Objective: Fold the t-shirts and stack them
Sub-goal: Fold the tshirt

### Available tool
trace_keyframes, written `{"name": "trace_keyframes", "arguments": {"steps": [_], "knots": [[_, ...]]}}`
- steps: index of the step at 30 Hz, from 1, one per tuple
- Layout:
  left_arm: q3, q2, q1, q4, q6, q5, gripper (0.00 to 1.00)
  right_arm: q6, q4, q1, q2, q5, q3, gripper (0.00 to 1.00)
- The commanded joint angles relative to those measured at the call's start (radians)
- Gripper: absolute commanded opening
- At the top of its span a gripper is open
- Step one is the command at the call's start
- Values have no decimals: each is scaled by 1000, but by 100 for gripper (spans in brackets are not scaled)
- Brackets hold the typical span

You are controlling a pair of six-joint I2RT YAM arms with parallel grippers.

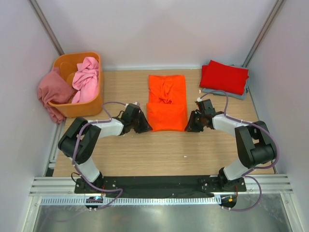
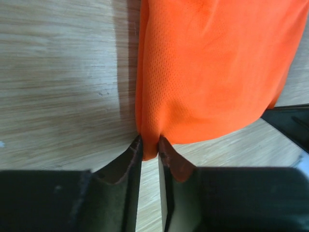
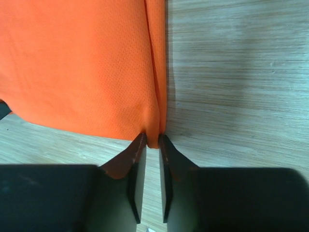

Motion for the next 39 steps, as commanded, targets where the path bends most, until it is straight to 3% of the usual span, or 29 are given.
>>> {"name": "trace_keyframes", "arguments": {"steps": [1, 4, 9, 18, 29, 35, 39], "knots": [[-32, 37, -7, 14, -2, -28, 17, -1, -14, 3, 32, 7, -21, 21], [-30, 48, -7, 16, -2, -29, 2, 1, -8, 3, 40, -4, -21, 12], [-26, 35, -13, 7, 6, -37, 0, 7, -8, 5, 30, -13, -26, 1], [-9, -139, -71, -225, 17, -166, 0, 35, -67, 8, -95, -32, -41, 1], [-48, -463, -257, -472, -52, -330, 0, 136, -251, 98, -476, -4, -130, 1], [46, -618, -272, -683, -86, -409, 0, 194, -392, 170, -608, 85, -14, 1], [224, -588, -268, -823, -19, -465, 0, 157, -470, 170, -577, 151, 147, 1]]}}
